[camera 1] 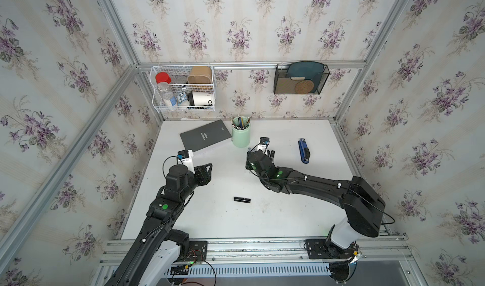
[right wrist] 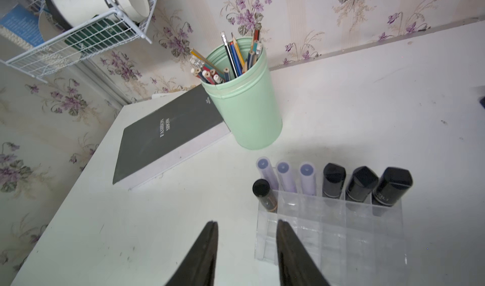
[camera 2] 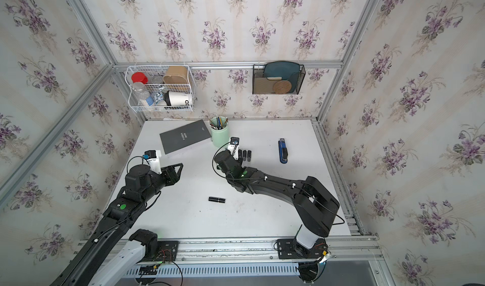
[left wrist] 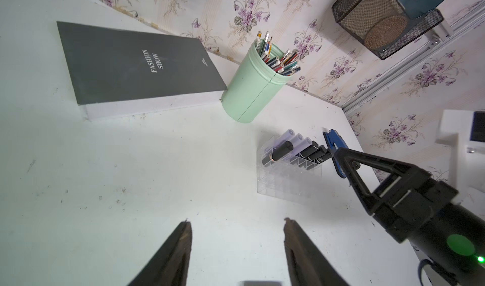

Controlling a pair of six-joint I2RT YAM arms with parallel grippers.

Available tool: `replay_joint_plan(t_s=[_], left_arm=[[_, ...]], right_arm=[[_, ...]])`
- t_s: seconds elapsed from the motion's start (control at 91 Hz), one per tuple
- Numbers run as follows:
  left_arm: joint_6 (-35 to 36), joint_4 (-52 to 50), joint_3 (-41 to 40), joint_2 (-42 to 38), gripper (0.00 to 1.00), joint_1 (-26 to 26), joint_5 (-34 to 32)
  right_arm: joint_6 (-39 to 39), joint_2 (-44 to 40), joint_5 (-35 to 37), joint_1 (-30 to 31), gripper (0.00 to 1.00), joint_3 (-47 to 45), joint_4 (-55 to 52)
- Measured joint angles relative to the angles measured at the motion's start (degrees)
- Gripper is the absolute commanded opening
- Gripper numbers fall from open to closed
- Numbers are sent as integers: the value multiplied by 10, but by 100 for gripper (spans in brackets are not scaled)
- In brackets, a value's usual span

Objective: Arrange the lipsticks in the organizer
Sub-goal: Pick up the lipstick at the center of the board.

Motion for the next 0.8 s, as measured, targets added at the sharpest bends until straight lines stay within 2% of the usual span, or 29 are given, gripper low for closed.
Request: replay_joint_plan(t_s=[0.418, 0.802], left_arm=[[-59, -26, -48, 12, 62, -63, -23], [-59, -26, -49, 12, 62, -67, -53]], right_arm=[[-90, -71, -239, 3, 44, -60, -118], [-170, -25, -377, 8, 50, -24, -216]])
